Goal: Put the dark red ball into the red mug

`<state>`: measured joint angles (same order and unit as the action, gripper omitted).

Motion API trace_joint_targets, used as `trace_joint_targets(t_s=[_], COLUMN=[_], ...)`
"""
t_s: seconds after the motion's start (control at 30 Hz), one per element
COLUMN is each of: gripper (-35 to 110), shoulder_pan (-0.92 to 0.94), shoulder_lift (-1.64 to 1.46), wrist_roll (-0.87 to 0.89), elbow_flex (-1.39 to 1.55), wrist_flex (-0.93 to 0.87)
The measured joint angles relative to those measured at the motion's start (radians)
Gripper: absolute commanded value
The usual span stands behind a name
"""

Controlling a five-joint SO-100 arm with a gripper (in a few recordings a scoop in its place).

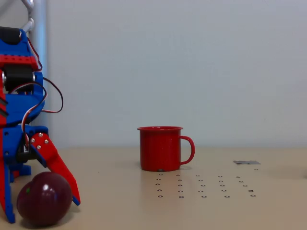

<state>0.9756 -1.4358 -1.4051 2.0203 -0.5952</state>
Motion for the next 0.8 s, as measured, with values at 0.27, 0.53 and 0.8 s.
trace_joint_targets(t_s=[0.27, 0.53, 0.8], gripper=[39, 41, 39], shoulder_pan=[0.002, 0.008, 0.015], shoulder_lift=[0.0, 0.0, 0.0], wrist_roll=[0.0, 0.028, 0.026], elbow_flex=[0.0, 0.0, 0.0], wrist_flex=[0.005, 0.15, 0.183])
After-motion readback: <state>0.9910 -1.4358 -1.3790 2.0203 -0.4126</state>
